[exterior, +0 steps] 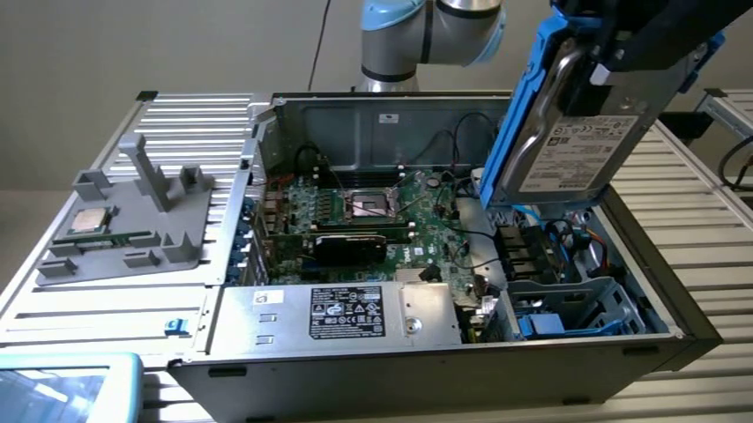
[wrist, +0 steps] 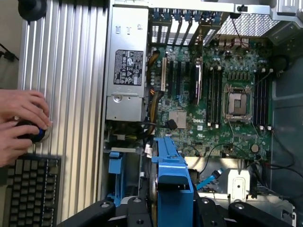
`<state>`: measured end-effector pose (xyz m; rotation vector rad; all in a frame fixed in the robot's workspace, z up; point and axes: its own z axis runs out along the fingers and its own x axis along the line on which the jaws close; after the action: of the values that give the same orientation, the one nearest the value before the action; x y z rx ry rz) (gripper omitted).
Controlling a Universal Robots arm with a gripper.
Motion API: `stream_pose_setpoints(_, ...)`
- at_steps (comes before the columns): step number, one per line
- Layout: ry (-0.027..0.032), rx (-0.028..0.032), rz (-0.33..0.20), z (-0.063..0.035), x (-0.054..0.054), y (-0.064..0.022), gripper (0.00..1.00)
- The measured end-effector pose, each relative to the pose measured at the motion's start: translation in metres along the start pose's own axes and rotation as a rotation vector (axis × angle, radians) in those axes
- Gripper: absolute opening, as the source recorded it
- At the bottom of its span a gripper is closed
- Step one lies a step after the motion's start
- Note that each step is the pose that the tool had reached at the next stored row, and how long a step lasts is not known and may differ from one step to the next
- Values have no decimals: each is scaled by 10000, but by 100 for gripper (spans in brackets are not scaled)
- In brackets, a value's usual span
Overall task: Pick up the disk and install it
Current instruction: 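Pick up the disk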
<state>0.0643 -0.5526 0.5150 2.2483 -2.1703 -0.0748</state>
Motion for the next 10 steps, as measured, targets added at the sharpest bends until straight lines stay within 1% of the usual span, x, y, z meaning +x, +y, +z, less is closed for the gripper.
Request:
stream_pose_setpoints(5, -15, 1, 0, -13, 114, -82, 37)
stream_pose_setpoints(10, -25, 1, -1, -18, 228, -132, 37)
